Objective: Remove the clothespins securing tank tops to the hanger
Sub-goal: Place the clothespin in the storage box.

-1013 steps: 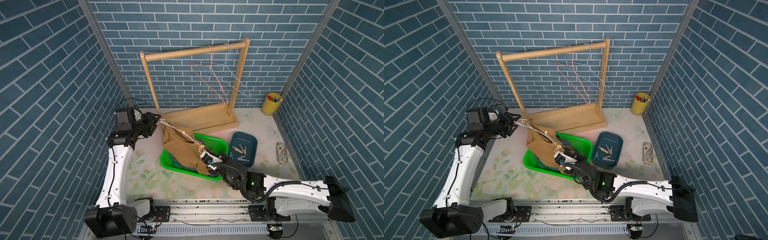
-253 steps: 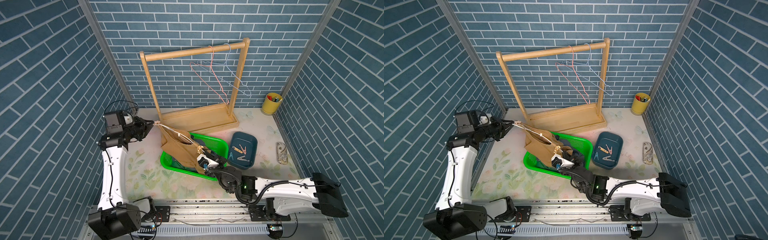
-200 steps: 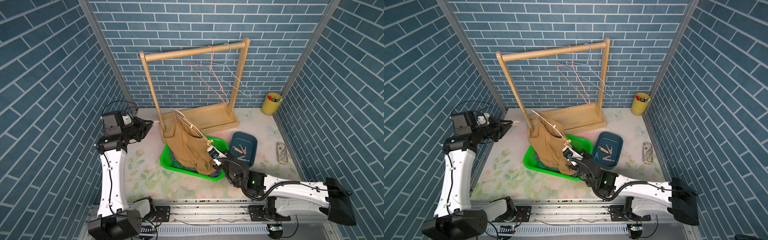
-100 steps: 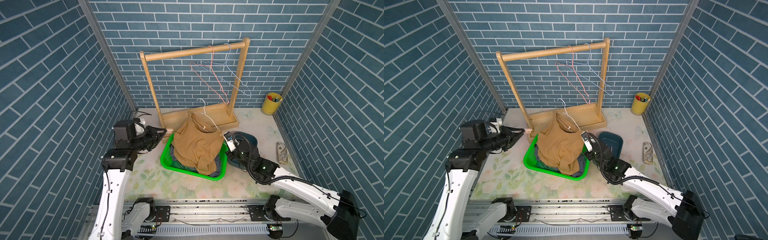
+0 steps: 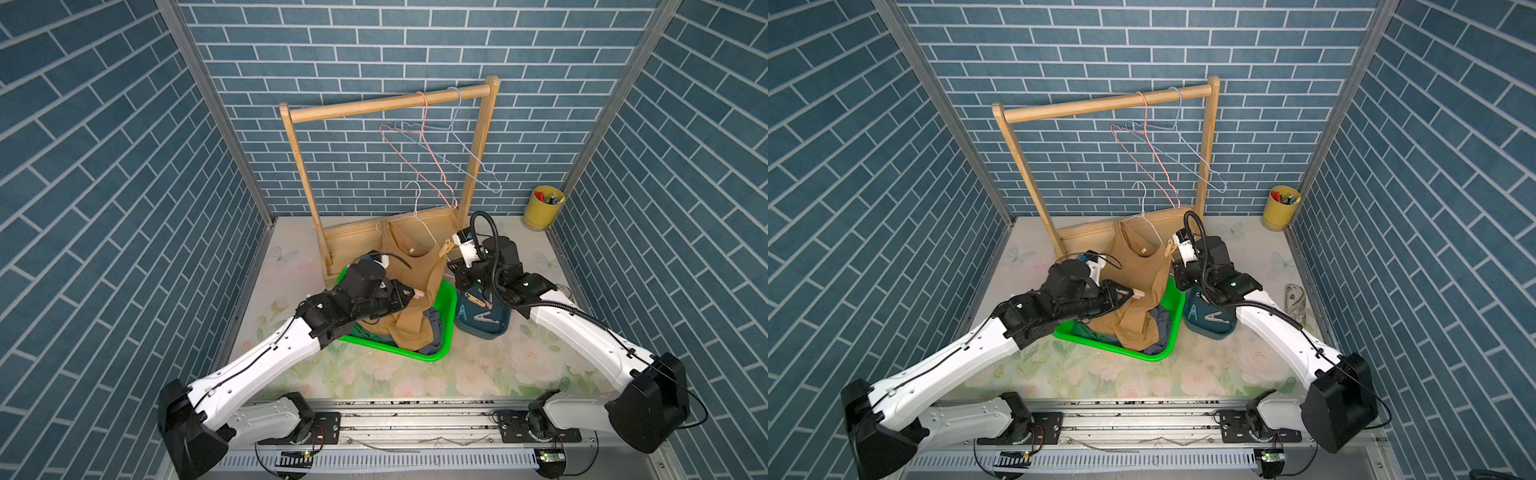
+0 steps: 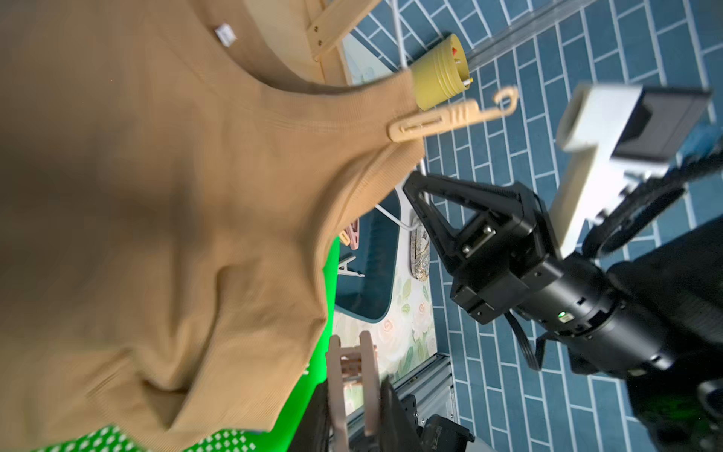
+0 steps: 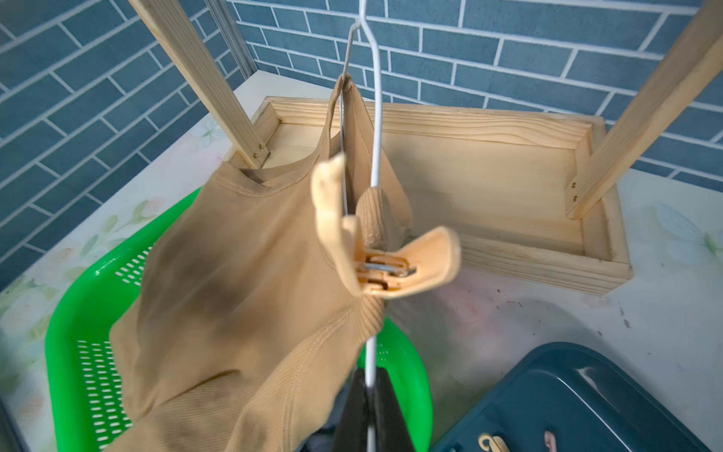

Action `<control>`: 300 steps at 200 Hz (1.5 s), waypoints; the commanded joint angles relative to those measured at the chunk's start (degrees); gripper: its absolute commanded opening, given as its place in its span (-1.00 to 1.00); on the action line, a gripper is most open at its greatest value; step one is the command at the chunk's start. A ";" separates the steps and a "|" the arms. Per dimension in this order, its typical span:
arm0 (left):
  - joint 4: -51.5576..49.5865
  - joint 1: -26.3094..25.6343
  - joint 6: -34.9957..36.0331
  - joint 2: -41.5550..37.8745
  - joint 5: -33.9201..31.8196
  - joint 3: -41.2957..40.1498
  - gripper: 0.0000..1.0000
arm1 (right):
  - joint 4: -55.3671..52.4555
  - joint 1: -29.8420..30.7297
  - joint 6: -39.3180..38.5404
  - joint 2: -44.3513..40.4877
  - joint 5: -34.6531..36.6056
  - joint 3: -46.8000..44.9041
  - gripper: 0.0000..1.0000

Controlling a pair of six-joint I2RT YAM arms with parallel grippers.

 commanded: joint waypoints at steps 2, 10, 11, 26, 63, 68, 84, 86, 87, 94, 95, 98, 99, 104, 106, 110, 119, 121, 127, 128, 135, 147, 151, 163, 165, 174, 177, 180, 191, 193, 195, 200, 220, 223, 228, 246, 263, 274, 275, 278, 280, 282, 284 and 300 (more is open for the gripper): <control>12.29 -5.53 5.40 5.55 -8.10 0.66 -0.56 | -2.41 -3.22 4.72 1.96 -9.07 4.66 -1.00; 15.89 -7.32 6.38 7.98 -8.53 0.73 -0.56 | -2.95 -4.31 5.16 2.68 -10.92 5.47 -1.00; 16.09 -7.54 6.50 8.22 -8.55 0.74 -0.56 | -2.97 -4.39 5.22 2.72 -11.20 5.58 -1.00; 19.88 -10.99 9.97 12.64 -11.71 2.34 -0.56 | -4.22 -5.84 5.62 3.68 -13.57 7.11 -1.00; 27.10 -15.10 16.00 22.66 -16.51 5.50 -0.55 | -5.97 -9.43 7.30 4.69 -17.18 8.89 -1.00; 27.75 -15.32 16.39 23.96 -16.85 5.96 -0.55 | -5.87 -10.07 7.74 4.82 -17.92 8.93 -1.00; 27.12 -16.02 18.54 28.46 -18.41 9.16 -0.55 | -5.27 -12.06 9.26 4.87 -20.06 9.02 -1.00; 26.81 -16.07 18.84 29.06 -18.54 9.71 -0.55 | -5.20 -12.22 9.38 4.87 -20.26 9.02 -1.00; 26.64 -16.09 19.01 29.35 -18.61 9.93 -0.55 | -5.15 -12.30 9.39 4.87 -20.35 9.02 -1.00; 25.28 -16.44 20.15 31.29 -19.75 11.81 -0.55 | -5.10 -12.63 9.65 4.87 -20.76 9.11 -1.00; 25.13 -16.54 20.37 31.43 -19.83 12.08 -0.55 | -5.14 -12.69 9.66 4.87 -20.82 9.11 -1.00; 24.78 -16.63 20.94 32.22 -20.47 12.74 -0.55 | -5.18 -12.71 9.68 4.87 -20.94 9.19 -1.00; 24.57 -16.68 21.12 32.56 -20.63 12.90 -0.55 | -5.22 -12.73 9.63 4.83 -20.99 9.19 -1.00; 23.93 -16.88 21.86 33.86 -21.17 13.91 -0.55 | -5.20 -12.81 9.74 4.79 -21.12 9.20 -1.00; 23.64 -16.90 22.05 34.35 -21.45 14.30 -0.55 | -5.19 -12.82 9.76 4.79 -21.13 9.20 -1.00; 23.29 -17.02 22.39 34.99 -21.86 14.94 -0.55 | -5.18 -12.85 9.81 4.79 -21.22 9.20 -1.00; 23.62 -17.12 22.93 37.01 -22.67 15.44 -0.55 | -5.10 -12.85 9.93 4.66 -21.21 9.03 -1.00; 23.83 -17.09 23.06 37.37 -22.82 15.43 -0.55 | -5.05 -12.90 9.94 4.62 -21.22 8.96 -1.00; 24.67 -17.17 23.33 38.50 -23.09 15.34 -0.55 | -4.95 -12.85 10.02 4.61 -21.23 8.78 -1.00; 24.78 -17.17 23.32 38.69 -23.17 15.34 -0.55 | -4.89 -12.88 10.03 4.61 -21.23 8.72 -1.00; 25.30 -17.13 23.57 39.90 -23.49 15.38 -0.55 | -4.80 -12.92 10.05 4.52 -21.15 8.51 -1.00; 25.76 -17.12 23.75 41.90 -24.39 15.79 -0.54 | -4.57 -13.01 10.12 4.35 -21.05 8.11 -1.00; 25.94 -17.16 23.84 42.63 -24.67 15.95 -0.54 | -4.42 -13.00 10.18 4.35 -21.05 7.98 -1.00; 26.03 -17.11 24.10 44.67 -24.98 16.80 -0.54 | -4.16 -13.09 10.34 4.11 -21.05 7.56 -1.00; 25.99 -17.16 24.19 45.02 -25.00 17.13 -0.54 | -4.02 -13.09 10.37 4.09 -21.05 7.47 -1.00; 25.46 -17.13 24.40 46.76 -24.98 18.37 -0.54 | -3.76 -13.09 10.56 3.92 -21.01 7.19 -1.00; 25.10 -17.12 24.36 47.25 -25.08 18.94 -0.53 | -3.71 -13.14 10.60 3.91 -21.05 7.14 -1.00; 24.88 -17.11 24.40 47.82 -25.15 19.38 -0.53 | -3.68 -13.12 10.66 3.91 -21.05 7.10 -1.00; 24.29 -17.15 24.27 49.61 -25.33 20.76 -0.53 | -3.54 -13.11 10.72 3.82 -21.05 7.00 -1.00; 24.24 -17.17 24.25 49.86 -25.35 20.96 -0.52 | -3.50 -13.10 10.73 3.82 -20.99 6.94 -1.00; 24.18 -17.17 24.21 50.12 -25.46 21.03 -0.52 | -3.51 -13.09 10.78 3.82 -21.01 6.92 -1.00; 23.76 -17.16 24.22 51.03 -25.68 21.81 -0.52 | -3.52 -13.14 10.82 3.82 -20.95 6.85 -1.00; 21.19 -17.10 24.37 54.08 -26.34 24.68 -0.51 | -3.22 -13.16 10.99 3.35 -20.72 6.32 -1.00; 20.90 -17.12 24.43 54.44 -26.35 25.08 -0.50 | -3.12 -13.10 11.06 3.30 -20.70 6.20 -1.00; 20.61 -17.07 24.45 55.00 -26.39 25.52 -0.49 | -2.99 -13.17 11.08 3.16 -20.57 6.00 -1.00; 19.95 -17.11 24.12 56.39 -26.33 26.15 -0.42 | -2.81 -13.17 11.08 2.77 -20.44 5.29 -1.00; 20.44 -17.15 23.45 56.08 -25.60 25.31 -0.28 | -2.76 -13.13 11.00 2.52 -20.53 4.76 -1.00; 21.29 -17.21 23.19 55.11 -25.28 24.26 -0.19 | -2.59 -13.18 11.00 2.18 -20.59 4.32 -1.00; 21.34 -17.24 23.16 54.99 -25.27 24.15 -0.18 | -2.57 -13.14 11.00 2.12 -20.65 4.30 -1.00; 21.52 -17.27 23.14 54.73 -25.27 23.84 -0.14 | -2.43 -13.17 11.00 1.99 -20.76 4.20 -1.00; 21.70 -17.33 23.16 54.46 -25.24 23.64 -0.12 | -2.29 -13.13 11.00 1.87 -20.89 4.10 -1.00; 21.79 -17.34 23.21 54.08 -25.30 23.46 -0.10 | -2.11 -13.10 11.00 1.75 -21.01 3.97 -1.00; 21.81 -17.35 23.28 53.79 -25.36 23.26 -0.07 | -2.00 -13.16 11.04 1.61 -21.09 3.89 -1.00; 21.90 -17.78 24.25 51.34 -25.29 22.20 0.15 | -0.99 -13.11 11.22 0.34 -21.38 3.19 -1.00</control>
